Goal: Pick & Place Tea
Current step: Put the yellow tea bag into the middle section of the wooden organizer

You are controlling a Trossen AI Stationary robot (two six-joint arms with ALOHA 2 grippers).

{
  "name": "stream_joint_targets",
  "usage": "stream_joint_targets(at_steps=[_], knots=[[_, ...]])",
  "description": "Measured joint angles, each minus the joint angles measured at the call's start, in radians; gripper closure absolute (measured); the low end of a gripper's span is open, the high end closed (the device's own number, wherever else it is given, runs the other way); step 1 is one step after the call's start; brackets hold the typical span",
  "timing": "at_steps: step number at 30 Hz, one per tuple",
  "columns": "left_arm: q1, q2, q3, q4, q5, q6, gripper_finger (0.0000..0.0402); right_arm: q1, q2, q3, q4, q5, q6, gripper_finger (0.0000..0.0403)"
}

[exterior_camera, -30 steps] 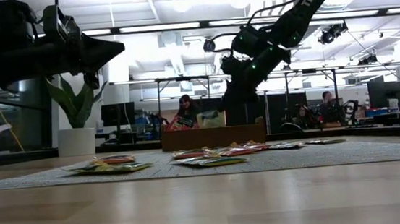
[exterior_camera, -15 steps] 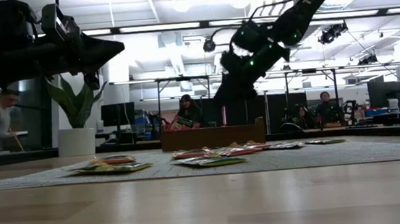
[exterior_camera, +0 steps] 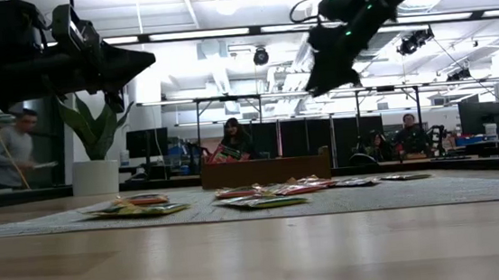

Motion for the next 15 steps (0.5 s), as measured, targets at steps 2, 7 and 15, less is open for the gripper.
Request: stream_joint_targets(at_steps=[2,7,15], knots=[[0.0,0.0,0.0,0.0,0.0,-0.007,0.0402,0.0,-0.028,0.001,-0.108,0.033,0.022,0.0207],[0.0,0.0,0.0,0.0,0.002,-0.007,0.0402,0.0,-0.031,0.001,-0.314,0.049,0.123,0.0207],[0.0,0.0,0.0,0.0,0.002,-0.007,0.0402,0.003,0.036,0.001,-0.461,0.128,0.216,0.0207]])
